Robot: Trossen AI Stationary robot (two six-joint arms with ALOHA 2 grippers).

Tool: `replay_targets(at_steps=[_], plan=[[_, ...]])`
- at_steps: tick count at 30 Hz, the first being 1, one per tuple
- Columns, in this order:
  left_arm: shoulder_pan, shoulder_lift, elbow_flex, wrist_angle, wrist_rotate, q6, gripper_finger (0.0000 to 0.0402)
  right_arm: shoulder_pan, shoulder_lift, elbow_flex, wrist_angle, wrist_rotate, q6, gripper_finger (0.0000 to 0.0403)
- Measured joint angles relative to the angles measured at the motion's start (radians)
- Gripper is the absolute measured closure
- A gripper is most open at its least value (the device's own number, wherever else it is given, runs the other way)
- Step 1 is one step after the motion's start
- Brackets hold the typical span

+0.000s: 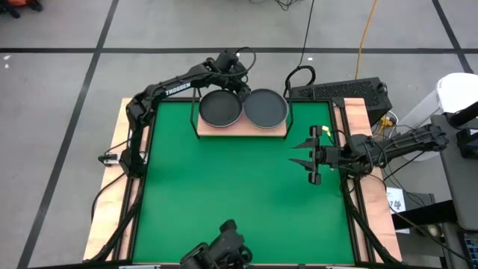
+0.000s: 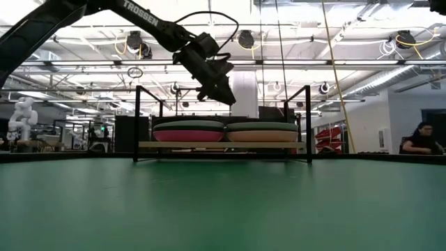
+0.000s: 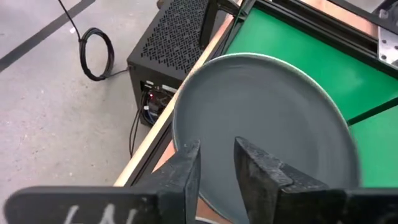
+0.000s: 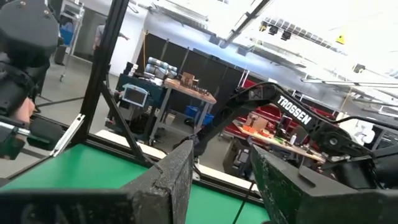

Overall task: Place and stack plates onto a shelf
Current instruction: Return to Home Position

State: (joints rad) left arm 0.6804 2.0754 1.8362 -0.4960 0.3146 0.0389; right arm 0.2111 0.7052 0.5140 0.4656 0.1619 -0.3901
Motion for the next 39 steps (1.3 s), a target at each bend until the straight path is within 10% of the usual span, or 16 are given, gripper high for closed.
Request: replay_targets(at_steps=[12, 19, 30, 39], plan=[[-0.043, -0.229, -0.001, -0.026, 0.005, 0.135, 0.0288, -0.002, -0.054, 0.0, -0.034, 0.133, 0.072, 0.0259], [-0.133, -0.455, -0.058, -0.018, -0.046, 0.17, 0.0368, -0.035, -0.204, 0.0, -0.232, 0.127, 0.098, 0.0276], [-0.346, -0.939, -0.588, 0.308, -0.219, 0.08, 0.0399, -0.055, -0.404, 0.0, -0.446, 0.125, 0.109, 0.0396], [-0.453, -1.319, -1.019, 0.527, -0.283, -0.025, 0.04, -0.054, -0.504, -0.002, -0.561, 0.122, 0.153, 0.0402]])
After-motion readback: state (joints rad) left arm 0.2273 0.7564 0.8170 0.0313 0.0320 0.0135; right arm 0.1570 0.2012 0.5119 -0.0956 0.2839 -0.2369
